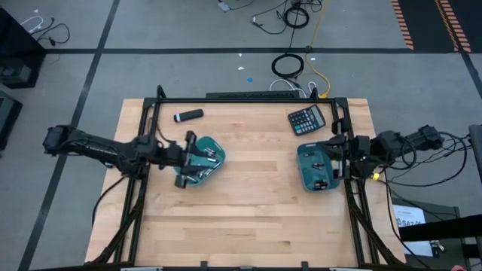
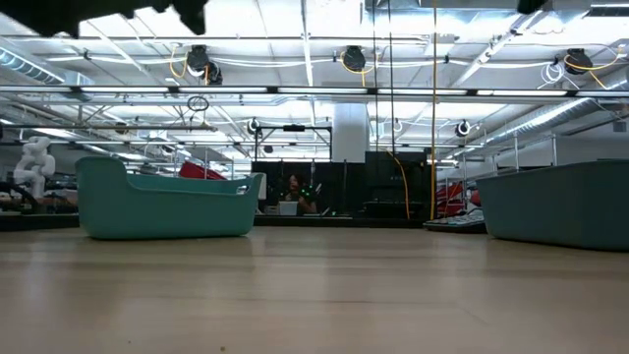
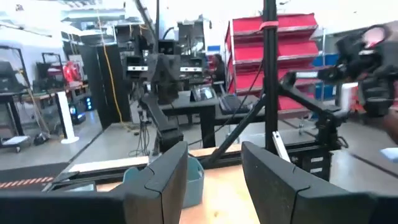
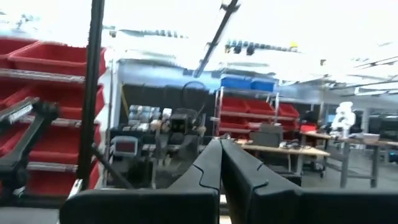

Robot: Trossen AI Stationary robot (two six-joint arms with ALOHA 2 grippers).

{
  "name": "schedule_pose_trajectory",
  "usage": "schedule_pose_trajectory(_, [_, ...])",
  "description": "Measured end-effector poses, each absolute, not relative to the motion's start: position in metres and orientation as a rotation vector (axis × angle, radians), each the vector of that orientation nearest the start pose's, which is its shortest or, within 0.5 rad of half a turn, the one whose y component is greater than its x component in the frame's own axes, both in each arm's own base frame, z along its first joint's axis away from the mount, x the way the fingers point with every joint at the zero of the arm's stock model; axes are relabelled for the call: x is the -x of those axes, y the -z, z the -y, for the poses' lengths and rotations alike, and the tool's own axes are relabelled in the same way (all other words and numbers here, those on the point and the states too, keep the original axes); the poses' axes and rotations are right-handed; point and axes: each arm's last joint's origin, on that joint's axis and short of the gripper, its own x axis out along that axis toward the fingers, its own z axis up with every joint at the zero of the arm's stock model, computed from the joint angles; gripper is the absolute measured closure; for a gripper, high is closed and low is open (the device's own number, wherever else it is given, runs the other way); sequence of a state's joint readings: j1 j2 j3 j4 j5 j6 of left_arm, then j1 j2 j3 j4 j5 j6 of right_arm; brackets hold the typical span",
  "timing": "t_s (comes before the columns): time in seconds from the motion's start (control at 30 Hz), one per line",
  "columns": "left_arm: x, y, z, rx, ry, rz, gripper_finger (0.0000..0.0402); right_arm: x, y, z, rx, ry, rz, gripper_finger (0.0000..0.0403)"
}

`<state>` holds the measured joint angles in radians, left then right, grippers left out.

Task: Sort batteries
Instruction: Return to Home Position

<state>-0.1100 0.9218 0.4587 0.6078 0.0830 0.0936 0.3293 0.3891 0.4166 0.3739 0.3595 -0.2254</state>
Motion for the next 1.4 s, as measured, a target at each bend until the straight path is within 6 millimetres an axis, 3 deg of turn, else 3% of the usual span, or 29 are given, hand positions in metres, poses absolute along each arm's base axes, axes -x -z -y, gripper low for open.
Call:
schedule_pose_trajectory(0.3, [-0.15, -0.239, 0.02, -0.03, 0.205, 0.268, 0.024, -0.074, -0.298, -0.014, 0.077, 0.037, 0.517, 0.0403])
schedule_pose_trajectory(0.6, [-0.129, -0.234, 0.017, -0.001, 0.188, 0.247, 0.024, -0.052, -0.288, -0.009, 0.136, 0.037, 0.589, 0.0403])
schedule_pose_trajectory(0.8, [-0.12, -0.229, 0.015, 0.024, 0.184, 0.218, 0.024, -0.051, -0.288, -0.009, 0.16, 0.032, 0.592, 0.0403])
schedule_pose_trajectory(1.0, [-0.109, -0.208, 0.014, 0.053, 0.174, 0.245, 0.024, -0.051, -0.288, -0.01, 0.168, 0.002, 0.604, 0.0403])
schedule_pose_trajectory(1.4, [-0.091, -0.198, 0.012, 0.081, 0.169, 0.264, 0.024, -0.052, -0.286, -0.011, 0.148, -0.037, 0.575, 0.0403])
